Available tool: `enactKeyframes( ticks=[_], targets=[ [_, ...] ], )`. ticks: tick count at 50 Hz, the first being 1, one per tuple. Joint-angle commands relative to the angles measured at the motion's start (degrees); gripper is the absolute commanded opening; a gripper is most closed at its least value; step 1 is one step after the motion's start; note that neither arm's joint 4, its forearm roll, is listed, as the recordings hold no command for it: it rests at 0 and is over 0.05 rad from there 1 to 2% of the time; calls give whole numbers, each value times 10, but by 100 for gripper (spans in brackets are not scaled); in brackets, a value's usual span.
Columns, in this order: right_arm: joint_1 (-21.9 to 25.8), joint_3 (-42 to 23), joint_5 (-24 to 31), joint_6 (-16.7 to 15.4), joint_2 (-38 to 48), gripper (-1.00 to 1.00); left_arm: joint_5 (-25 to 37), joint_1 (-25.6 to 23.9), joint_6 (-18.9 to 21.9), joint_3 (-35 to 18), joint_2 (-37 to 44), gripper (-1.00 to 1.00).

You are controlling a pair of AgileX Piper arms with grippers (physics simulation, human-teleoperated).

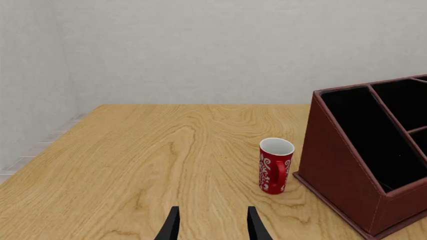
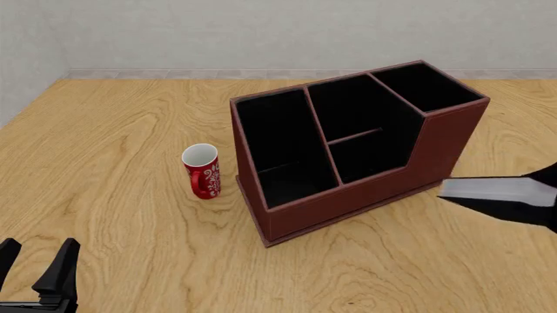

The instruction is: Pick up the book and place it in the left compartment of the caddy.

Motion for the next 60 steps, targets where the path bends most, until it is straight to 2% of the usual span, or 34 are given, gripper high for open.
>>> enactKeyframes(
  ticks=[1,2,3,4,5,6,8,9,11,12,14,15,17,18,20,23,25,29,30,32,37,39,42,48,53,60],
  targets=[
    [55,-60,13,123,18,-100,0,0,0,0,0,100],
    [72,-63,13,126,16,-100,0,0,0,0,0,100],
    [85,-65,13,144,22,-100,0,0,0,0,0,100],
    [85,-66,13,144,22,-100,0,0,0,0,0,100],
    [110,-84,13,169,32,-100,0,0,0,0,0,100],
    [110,-84,13,169,32,-100,0,0,0,0,0,100],
    [138,-86,13,193,41,-100,0,0,0,0,0,100],
    [149,-110,13,225,57,-100,0,0,0,0,0,100],
    [142,-111,13,222,64,-100,0,0,0,0,0,100],
    [166,-130,13,244,73,-100,0,0,0,0,0,100],
    [167,-130,13,252,85,-100,0,0,0,0,0,100],
    [186,-144,13,276,94,-100,0,0,0,0,0,100],
    [208,-161,13,301,111,-100,0,0,0,0,0,100],
    [212,-165,13,304,116,-100,0,0,0,0,0,100],
    [237,-187,13,337,135,-100,0,0,0,0,0,100],
    [265,-211,13,364,158,-100,0,0,0,0,0,100],
    [266,-218,13,364,164,-100,0,0,0,0,0,100],
    [302,-246,13,405,199,-100,0,0,0,0,0,100],
    [315,-270,13,431,215,-100,0,0,0,0,0,100],
    [319,-271,13,426,223,-100,0,0,0,0,0,100],
    [342,-306,13,453,261,-100,0,0,0,0,0,100],
    [342,-303,13,443,271,-100,0,0,0,0,0,100],
    [347,-320,13,455,295,-100,0,0,0,0,0,100],
    [357,-334,13,458,327,-100,0,0,0,0,0,100],
    [352,-345,13,452,344,-100,0,0,0,0,0,100],
    [346,-367,13,462,372,-100,0,0,0,0,0,100]
  ],
)
